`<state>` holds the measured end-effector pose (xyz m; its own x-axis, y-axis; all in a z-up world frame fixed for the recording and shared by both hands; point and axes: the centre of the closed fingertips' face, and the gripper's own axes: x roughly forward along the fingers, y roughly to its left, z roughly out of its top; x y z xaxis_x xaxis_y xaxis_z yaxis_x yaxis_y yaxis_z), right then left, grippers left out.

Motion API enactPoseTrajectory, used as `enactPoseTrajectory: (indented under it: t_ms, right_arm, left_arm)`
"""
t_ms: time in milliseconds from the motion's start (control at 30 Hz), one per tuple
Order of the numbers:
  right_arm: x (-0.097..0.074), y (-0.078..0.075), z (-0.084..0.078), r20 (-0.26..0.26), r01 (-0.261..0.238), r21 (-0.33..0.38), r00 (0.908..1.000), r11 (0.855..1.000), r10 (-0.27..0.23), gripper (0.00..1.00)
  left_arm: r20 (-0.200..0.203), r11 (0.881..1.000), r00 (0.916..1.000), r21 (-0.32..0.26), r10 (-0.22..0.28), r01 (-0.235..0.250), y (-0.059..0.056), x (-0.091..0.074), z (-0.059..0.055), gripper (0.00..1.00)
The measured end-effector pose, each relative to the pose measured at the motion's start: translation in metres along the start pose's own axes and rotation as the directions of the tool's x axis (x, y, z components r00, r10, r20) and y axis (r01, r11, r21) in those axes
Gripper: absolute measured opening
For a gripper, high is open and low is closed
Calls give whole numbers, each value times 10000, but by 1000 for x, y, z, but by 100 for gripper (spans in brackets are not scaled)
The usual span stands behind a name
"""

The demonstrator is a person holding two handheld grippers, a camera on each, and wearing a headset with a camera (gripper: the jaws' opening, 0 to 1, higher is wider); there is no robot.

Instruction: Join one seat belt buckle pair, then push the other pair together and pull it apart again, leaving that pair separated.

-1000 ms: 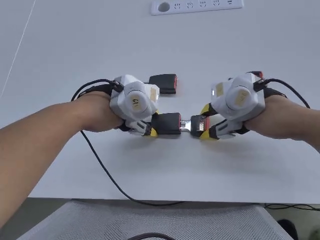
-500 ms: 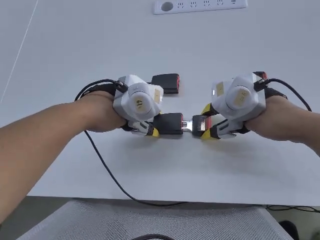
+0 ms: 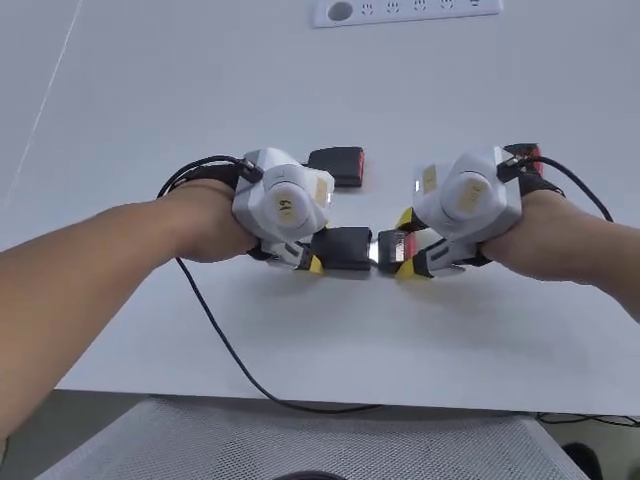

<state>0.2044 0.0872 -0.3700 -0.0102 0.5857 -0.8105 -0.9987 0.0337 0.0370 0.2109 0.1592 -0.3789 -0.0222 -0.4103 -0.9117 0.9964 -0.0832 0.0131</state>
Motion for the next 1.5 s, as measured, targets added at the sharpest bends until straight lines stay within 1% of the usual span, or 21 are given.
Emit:
enactPoseTrajectory:
  t_ms: [67,100,167,200,300,400,500,533,600,767,867,1000,1100,1200,1267,1333,1400,1433,1500]
  right_arm:
    - [1,0,1,41,35,45,10000,10000,-35,31]
    - [5,-3,2,33,69,-15,10000,10000,-69,31]
    - [8,-6,0,19,97,0,10000,10000,-97,31]
    - [8,-6,-2,24,111,50,9999,9999,-111,31]
    - [10,-5,-1,-4,71,36,10000,10000,-71,31]
    - [8,-3,-1,-63,87,10,9999,10000,-87,31]
    - [6,-2,-3,-129,123,9,9998,9999,-123,31]
    - [5,-1,-3,-128,141,36,9998,9999,-141,31]
    - [4,1,-3,-186,230,3,9996,9997,-230,31]
    - [2,3,-5,-153,286,331,9995,9990,-281,30]
    - [0,5,-4,-192,301,380,9994,9988,-294,30]
    - [-1,9,-3,-217,243,395,9995,9989,-235,30]
    - [-2,11,-3,-223,262,405,9994,9988,-254,31]
    - [-3,13,-2,-289,280,364,9992,9989,-270,31]
    - [-3,12,-3,-310,274,331,9992,9991,-264,31]
    - [-3,10,-4,-290,271,404,9992,9988,-260,31]
    - [-2,10,-4,-268,235,463,9994,9986,-223,32]
    - [-2,10,-4,-271,234,479,9994,9986,-221,32]
    - [-1,10,-4,-266,218,455,9994,9987,-206,33]
  left_arm:
    - [22,10000,10000,-41,12,-12,-1,0,0,28]
    - [28,9998,10000,-178,6,-5,-2,-1,0,28]
    - [119,9998,9999,-196,23,-20,-3,-1,-1,28]
    - [125,9998,9999,-188,26,-24,-3,-1,0,28]
    - [45,9999,10000,-107,1,-1,-4,-1,0,28]
    - [2,10000,10000,-93,6,-6,-3,-1,-1,28]
    - [25,9998,10000,-179,0,1,-3,-2,-3,28]
    - [106,9998,9999,-197,-24,26,-3,-3,-3,28]
    - [90,9998,9999,-215,-52,54,-2,-3,-4,28]
    - [41,9998,10000,-166,-49,50,-2,-4,-3,27]
    - [108,9998,9999,-193,-55,57,-1,-4,-4,27]
    - [81,9999,9999,-120,-71,72,-1,-3,-4,28]
    - [76,9998,9999,-190,-87,88,0,-3,-5,28]
    - [-36,9999,9999,-48,-120,120,0,-3,-4,28]
    - [-39,9999,9999,-68,-119,118,0,-3,-4,28]
    - [-16,9998,9999,-161,-113,112,1,-2,-4,28]
    - [-48,9990,9999,-422,-120,118,2,-2,-5,29]
    - [-111,9993,9999,-339,-127,123,2,-2,-4,29]
    - [-242,9993,9996,-359,-138,129,2,-1,-4,30]
